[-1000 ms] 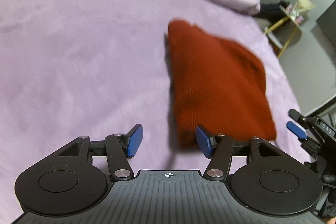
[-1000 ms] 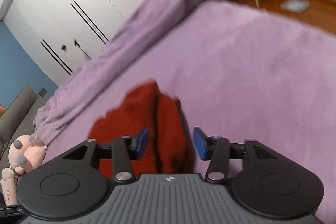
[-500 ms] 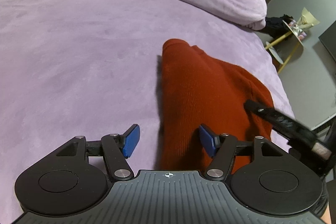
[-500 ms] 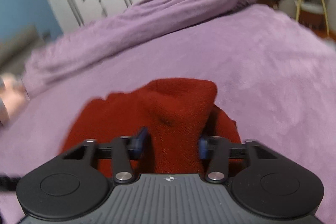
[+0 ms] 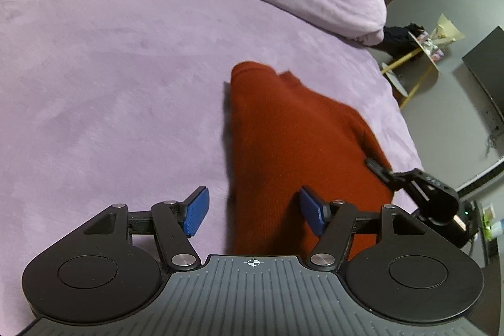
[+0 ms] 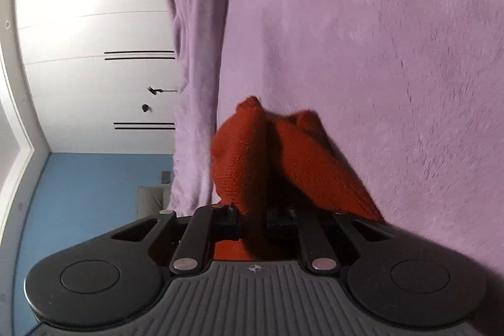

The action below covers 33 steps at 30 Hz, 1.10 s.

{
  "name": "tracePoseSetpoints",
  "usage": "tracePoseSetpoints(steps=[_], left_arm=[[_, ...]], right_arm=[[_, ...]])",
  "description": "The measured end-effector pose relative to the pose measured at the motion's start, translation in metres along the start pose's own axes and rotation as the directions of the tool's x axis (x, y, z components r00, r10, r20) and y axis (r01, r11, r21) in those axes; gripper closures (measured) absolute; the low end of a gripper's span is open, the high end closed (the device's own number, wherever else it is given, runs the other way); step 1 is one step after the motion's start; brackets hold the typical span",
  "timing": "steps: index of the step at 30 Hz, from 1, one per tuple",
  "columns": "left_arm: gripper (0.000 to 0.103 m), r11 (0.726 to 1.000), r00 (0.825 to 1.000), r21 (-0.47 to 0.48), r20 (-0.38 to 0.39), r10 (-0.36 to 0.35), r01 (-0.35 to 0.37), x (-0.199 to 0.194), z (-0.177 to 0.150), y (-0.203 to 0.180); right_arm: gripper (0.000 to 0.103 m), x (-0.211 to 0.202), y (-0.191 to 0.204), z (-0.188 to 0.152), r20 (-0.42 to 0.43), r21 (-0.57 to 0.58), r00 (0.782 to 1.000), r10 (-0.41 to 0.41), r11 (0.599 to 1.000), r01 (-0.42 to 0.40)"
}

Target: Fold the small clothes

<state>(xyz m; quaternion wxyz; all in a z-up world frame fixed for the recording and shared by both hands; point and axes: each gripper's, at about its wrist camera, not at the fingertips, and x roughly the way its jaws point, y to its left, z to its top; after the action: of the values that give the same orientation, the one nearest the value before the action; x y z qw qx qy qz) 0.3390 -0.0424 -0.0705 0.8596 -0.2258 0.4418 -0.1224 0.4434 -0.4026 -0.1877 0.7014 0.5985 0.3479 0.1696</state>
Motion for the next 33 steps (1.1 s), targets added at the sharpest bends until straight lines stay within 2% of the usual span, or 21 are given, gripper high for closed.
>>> tracePoseSetpoints(steps=[2,3,4,5,6,7,8,10,16,17,20,21,22,24,27,29,31,33], left_arm=[[0.033,1.0,1.0,0.008,0.001,0.005,-0.005,0.002,0.001,-0.001],[0.033,1.0,1.0,0.008,0.0,0.006,-0.006,0.003,0.002,-0.001],[0.033,1.0,1.0,0.006,0.0,0.004,-0.004,0.004,0.003,-0.001],[0.033,1.0,1.0,0.003,0.001,0.001,-0.001,0.004,0.004,-0.001],[0.033,1.0,1.0,-0.003,0.003,-0.003,0.003,0.005,0.005,-0.001],[0.033,1.0,1.0,-0.01,0.002,-0.005,0.005,0.007,0.006,-0.001],[0.033,1.0,1.0,-0.015,0.001,-0.009,0.009,0.008,0.006,-0.002],[0.033,1.0,1.0,-0.021,-0.006,-0.02,0.02,0.012,0.006,-0.004],[0.033,0.996,0.996,-0.061,-0.059,-0.064,0.061,0.029,0.011,-0.002],[0.033,0.995,0.995,-0.069,-0.068,-0.072,0.068,0.032,0.012,-0.003],[0.028,0.996,0.994,-0.062,-0.078,-0.071,0.066,0.039,0.014,-0.006],[0.027,0.996,0.994,-0.062,-0.082,-0.069,0.065,0.042,0.014,-0.006],[0.027,0.996,0.994,-0.068,-0.084,-0.07,0.065,0.045,0.014,-0.006],[0.026,0.993,0.991,-0.095,-0.101,-0.085,0.076,0.049,0.015,-0.003],[0.026,0.992,0.989,-0.095,-0.107,-0.098,0.088,0.049,0.017,-0.001],[0.027,0.989,0.986,-0.096,-0.116,-0.119,0.109,0.049,0.019,0.004],[0.027,0.985,0.982,-0.112,-0.118,-0.146,0.133,0.05,0.021,0.01],[0.027,0.979,0.979,-0.132,-0.116,-0.17,0.155,0.052,0.021,0.014]], right_arm=[[0.078,-0.005,0.03,-0.006,0.031,-0.19,0.993,-0.112,0.975,0.116],[0.074,-0.007,0.047,-0.011,0.068,-0.287,0.984,-0.162,0.942,0.175],[0.06,-0.011,0.06,-0.016,0.11,-0.35,0.976,-0.188,0.912,0.215],[0.052,-0.013,0.072,-0.02,0.147,-0.403,0.97,-0.194,0.884,0.238],[0.052,-0.012,0.079,-0.024,0.155,-0.439,0.968,-0.195,0.865,0.245],[0.062,-0.009,0.084,-0.027,0.142,-0.477,0.968,-0.206,0.843,0.249],[0.092,-0.002,0.085,-0.03,0.125,-0.507,0.966,-0.226,0.823,0.258],[0.093,0.009,0.077,-0.032,0.105,-0.518,0.952,-0.286,0.802,0.298],[0.093,0.01,0.07,-0.025,0.072,-0.53,0.961,-0.268,0.806,0.264],[0.093,0.01,0.072,-0.024,0.045,-0.526,0.966,-0.254,0.816,0.239],[0.092,0.0,0.062,-0.01,-0.033,-0.435,0.988,-0.148,0.892,0.119],[0.092,0.001,0.058,-0.007,-0.024,-0.423,0.983,-0.18,0.893,0.153],[0.094,0.002,0.055,-0.006,-0.002,-0.44,0.973,-0.233,0.874,0.208],[0.093,0.002,0.056,-0.007,0.01,-0.489,0.971,-0.24,0.846,0.214],[0.077,-0.004,0.075,-0.015,0.03,-0.558,0.96,-0.277,0.792,0.246],[0.043,-0.023,0.08,-0.017,0.063,-0.595,0.962,-0.264,0.764,0.249],[0.039,-0.038,0.077,-0.015,0.072,-0.607,0.957,-0.28,0.749,0.265],[0.036,-0.043,0.07,-0.011,0.039,-0.589,0.955,-0.293,0.766,0.259]])
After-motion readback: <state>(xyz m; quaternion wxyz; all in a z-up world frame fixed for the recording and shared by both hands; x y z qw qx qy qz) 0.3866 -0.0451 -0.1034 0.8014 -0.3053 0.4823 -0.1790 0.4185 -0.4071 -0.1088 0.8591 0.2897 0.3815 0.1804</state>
